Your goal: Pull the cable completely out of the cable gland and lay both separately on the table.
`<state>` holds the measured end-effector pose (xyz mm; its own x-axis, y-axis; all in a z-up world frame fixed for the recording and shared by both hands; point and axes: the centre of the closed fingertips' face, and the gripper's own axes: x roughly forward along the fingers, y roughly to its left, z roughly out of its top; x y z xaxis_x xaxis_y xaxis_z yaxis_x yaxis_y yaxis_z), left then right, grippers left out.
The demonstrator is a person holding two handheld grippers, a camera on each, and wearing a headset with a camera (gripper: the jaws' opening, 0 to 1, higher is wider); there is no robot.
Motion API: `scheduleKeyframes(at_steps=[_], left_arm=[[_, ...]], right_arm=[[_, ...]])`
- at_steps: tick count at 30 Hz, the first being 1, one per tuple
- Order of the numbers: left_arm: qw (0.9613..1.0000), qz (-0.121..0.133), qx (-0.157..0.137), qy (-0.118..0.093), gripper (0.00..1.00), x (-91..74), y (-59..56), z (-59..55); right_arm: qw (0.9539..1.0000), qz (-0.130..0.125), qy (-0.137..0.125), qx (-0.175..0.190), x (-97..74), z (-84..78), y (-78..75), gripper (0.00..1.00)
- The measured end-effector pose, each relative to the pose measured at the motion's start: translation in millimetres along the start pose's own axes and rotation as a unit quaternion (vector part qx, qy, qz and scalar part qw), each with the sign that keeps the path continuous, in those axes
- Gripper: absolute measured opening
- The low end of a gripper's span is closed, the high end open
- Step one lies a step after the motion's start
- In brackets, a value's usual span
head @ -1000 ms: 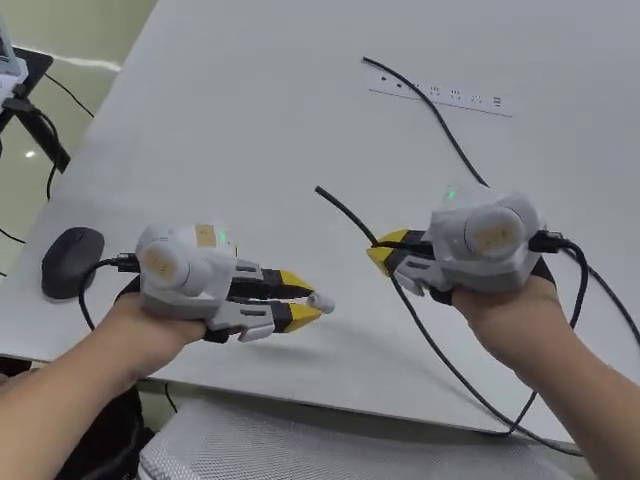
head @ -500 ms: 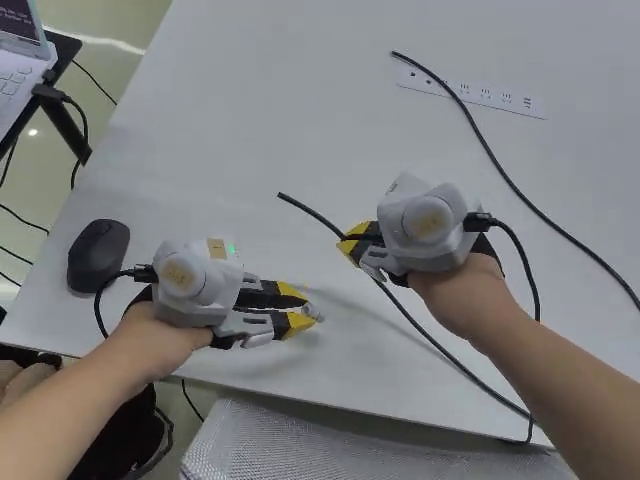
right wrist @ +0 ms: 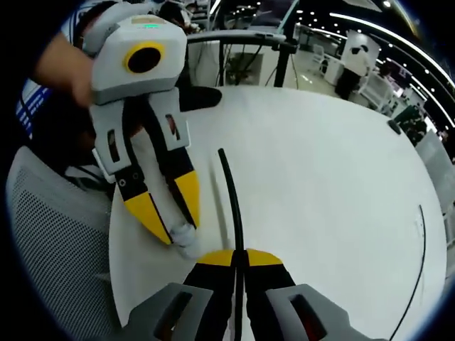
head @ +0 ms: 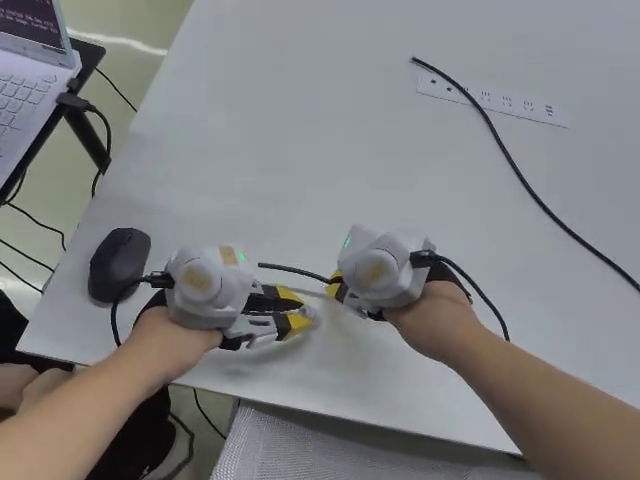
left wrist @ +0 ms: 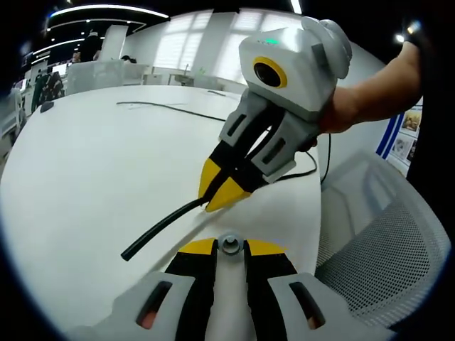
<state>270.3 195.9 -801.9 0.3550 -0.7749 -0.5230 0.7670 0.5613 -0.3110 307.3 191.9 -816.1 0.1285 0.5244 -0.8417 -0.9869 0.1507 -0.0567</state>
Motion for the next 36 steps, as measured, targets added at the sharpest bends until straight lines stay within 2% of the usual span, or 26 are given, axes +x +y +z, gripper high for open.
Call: scheduleKeyframes(at_steps=[5,9,11,13,17,26,31,33,36], left_arm=[[1.0000,0.003,-0.007,0.000,0.15,1.1,2.3,-3.0],[0.9999,0.006,-0.003,0.008,0.15,1.4,3.3,-7.4],[0.9999,0.007,-0.004,0.007,0.15,1.5,3.4,-7.3],[0.9999,0.011,-0.002,0.009,0.15,1.7,3.4,-7.6],[0.9996,0.013,0.008,0.023,0.16,2.1,3.5,-12.5],[0.9994,0.024,0.007,0.022,0.16,1.3,4.8,-12.1],[0.9993,0.029,0.000,0.024,0.16,0.0,7.0,-12.4],[0.9993,0.030,-0.004,0.024,0.16,-0.6,7.6,-12.5],[0.9992,0.033,-0.006,0.023,0.17,-0.8,7.6,-12.5]], right_arm=[[1.0000,0.002,0.004,0.004,5.6,-3.4,1.2,0.00],[1.0000,0.002,0.007,0.006,7.6,-6.9,1.5,0.00],[1.0000,0.002,0.001,0.005,7.5,-6.2,0.6,0.00],[0.9998,0.003,-0.002,0.020,7.3,-6.8,-0.7,0.00],[0.9999,0.002,-0.001,0.010,7.5,-7.2,1.3,0.00],[1.0000,-0.001,0.004,0.003,6.9,-7.2,1.3,0.01],[0.9999,-0.005,0.007,0.007,7.1,-7.9,-2.0,0.06],[0.9999,-0.004,0.004,0.011,6.1,-6.4,-2.0,0.11],[0.9999,-0.006,0.001,0.011,4.4,-5.4,-3.6,0.11]])
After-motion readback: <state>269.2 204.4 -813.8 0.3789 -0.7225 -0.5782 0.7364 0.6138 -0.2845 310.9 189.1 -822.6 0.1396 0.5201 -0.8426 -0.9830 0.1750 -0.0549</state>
